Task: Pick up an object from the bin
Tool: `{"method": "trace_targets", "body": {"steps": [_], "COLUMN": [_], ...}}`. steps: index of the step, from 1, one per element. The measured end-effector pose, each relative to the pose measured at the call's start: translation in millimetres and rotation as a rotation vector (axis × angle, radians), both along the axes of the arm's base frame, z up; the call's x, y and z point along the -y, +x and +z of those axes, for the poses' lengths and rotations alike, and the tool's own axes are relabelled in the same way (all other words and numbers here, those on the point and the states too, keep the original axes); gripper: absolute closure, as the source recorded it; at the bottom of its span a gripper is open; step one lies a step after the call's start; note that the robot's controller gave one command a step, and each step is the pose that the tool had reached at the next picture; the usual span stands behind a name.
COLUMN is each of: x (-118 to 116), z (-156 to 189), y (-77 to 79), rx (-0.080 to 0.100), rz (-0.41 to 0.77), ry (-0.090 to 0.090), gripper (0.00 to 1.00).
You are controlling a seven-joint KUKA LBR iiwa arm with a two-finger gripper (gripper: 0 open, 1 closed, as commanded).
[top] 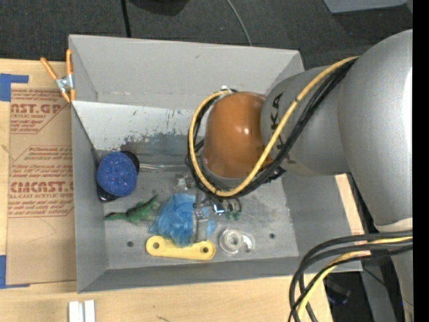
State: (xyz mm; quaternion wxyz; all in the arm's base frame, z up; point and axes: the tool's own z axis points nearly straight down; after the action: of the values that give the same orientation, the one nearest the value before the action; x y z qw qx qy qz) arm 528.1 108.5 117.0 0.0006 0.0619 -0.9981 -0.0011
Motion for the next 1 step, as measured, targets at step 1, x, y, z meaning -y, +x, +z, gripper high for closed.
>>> {"method": "trace_targets", "body": {"steps": [1], "x": [0.6], "z": [-46.9], "y": [7.4], "rx": [0.001], "rz": [-0.04], "ry": [0.002], "gripper": [0.0]}}
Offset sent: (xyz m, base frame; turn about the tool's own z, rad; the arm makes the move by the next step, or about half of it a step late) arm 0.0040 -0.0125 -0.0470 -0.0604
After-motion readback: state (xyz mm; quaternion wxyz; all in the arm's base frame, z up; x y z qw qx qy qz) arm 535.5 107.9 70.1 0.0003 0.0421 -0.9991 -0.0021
